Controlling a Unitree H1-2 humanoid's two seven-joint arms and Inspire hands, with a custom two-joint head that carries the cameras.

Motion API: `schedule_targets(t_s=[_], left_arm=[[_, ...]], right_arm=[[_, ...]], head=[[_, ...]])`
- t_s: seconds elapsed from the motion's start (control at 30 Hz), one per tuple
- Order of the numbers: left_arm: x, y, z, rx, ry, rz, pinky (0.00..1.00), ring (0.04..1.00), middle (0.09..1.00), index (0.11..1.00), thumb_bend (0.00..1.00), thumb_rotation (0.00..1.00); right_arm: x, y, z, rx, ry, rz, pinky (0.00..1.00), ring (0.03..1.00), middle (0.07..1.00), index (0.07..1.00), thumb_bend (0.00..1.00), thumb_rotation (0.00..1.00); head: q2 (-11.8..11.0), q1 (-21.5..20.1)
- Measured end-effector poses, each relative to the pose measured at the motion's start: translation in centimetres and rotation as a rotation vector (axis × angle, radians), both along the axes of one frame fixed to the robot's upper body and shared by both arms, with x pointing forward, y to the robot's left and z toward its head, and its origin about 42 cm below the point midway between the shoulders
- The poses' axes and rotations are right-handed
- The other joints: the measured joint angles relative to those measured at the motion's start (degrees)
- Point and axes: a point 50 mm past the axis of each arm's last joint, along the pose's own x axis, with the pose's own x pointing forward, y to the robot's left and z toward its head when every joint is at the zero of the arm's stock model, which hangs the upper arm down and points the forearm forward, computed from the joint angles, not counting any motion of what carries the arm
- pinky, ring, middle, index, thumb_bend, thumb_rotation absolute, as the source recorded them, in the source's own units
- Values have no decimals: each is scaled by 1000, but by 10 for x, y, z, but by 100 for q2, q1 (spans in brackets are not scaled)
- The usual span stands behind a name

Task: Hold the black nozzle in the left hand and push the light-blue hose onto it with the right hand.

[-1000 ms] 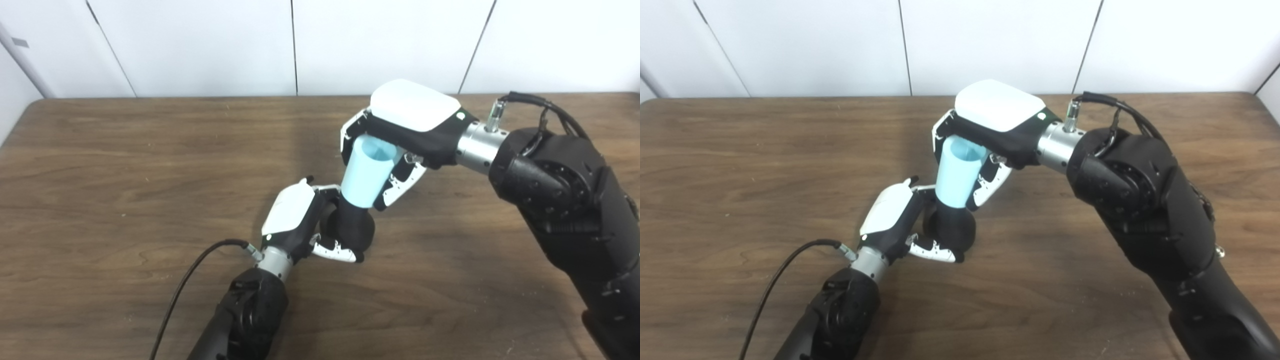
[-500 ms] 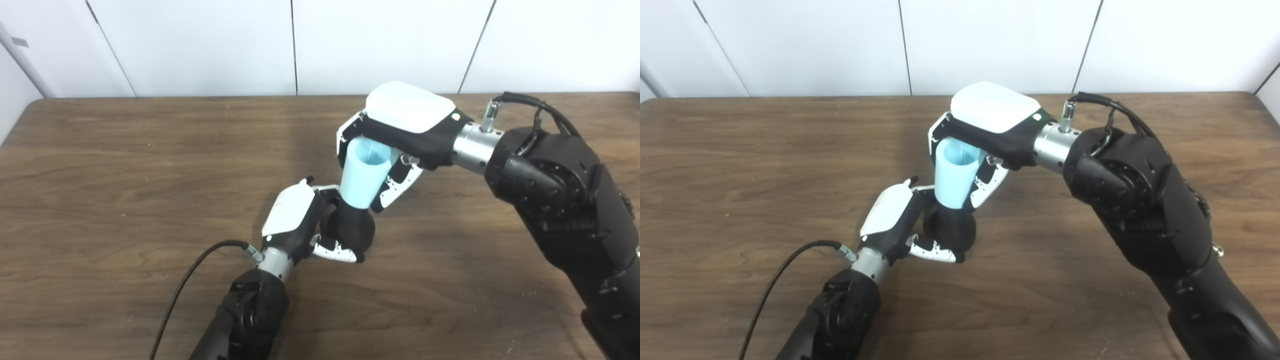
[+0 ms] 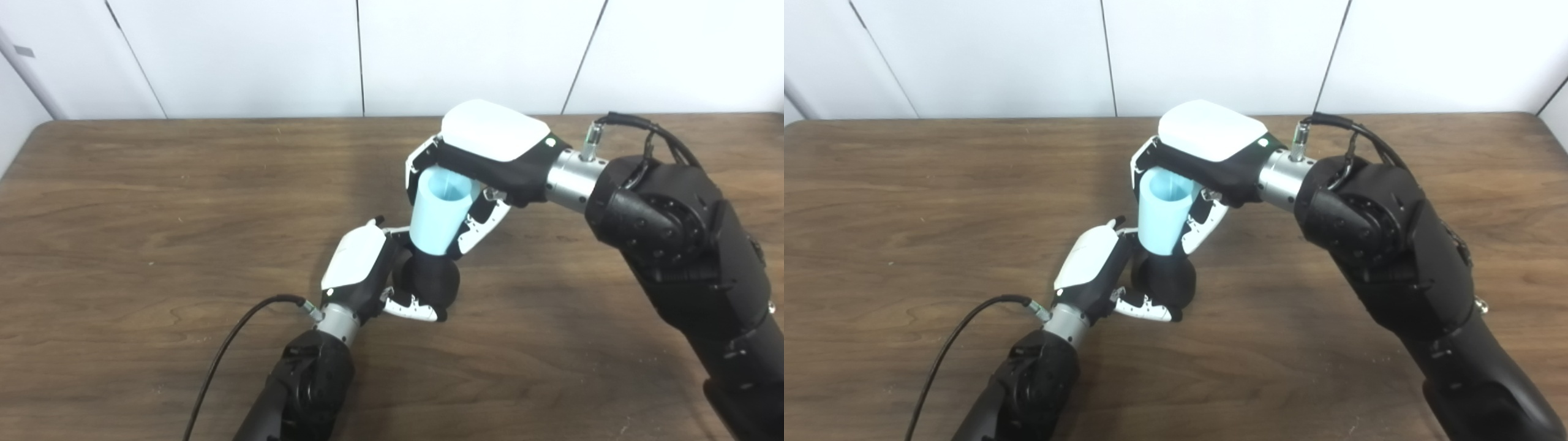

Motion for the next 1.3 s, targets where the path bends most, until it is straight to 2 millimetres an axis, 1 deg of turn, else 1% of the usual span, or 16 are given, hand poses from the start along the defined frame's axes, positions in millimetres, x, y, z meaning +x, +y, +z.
schedule_targets(t_s=[0.23,0.3,0.67,0.77,1.03,1.17,1.3], left_arm=[[0,0,0,-1,0,1,1000,781,542,444,515,0],[0,0,0,-1,1,1,1000,780,542,444,515,0],[0,-1,0,-1,-1,-1,1000,770,542,445,515,0],[0,-2,0,-2,0,-4,1000,772,543,444,514,0],[0,-2,0,-1,-1,-4,1000,759,541,445,515,0],[0,-2,0,2,-2,-3,1000,754,541,445,515,0],[0,-2,0,3,-3,-3,1000,754,541,445,515,0]], right_arm=[[0,0,-6,-4,2,2,303,429,513,497,498,0],[0,0,-7,-4,2,2,304,428,512,496,498,0],[2,-4,-5,-32,-4,26,318,432,506,484,500,0],[3,-3,-2,-50,3,27,319,434,501,487,500,0],[2,-1,-3,-62,6,24,318,425,504,490,499,0],[1,0,-6,-65,-6,29,316,426,505,487,499,0],[2,1,-14,-63,5,27,315,428,505,486,500,0]], head=[[0,9],[35,9],[26,-17],[26,-18],[53,-9],[61,0],[70,0]])
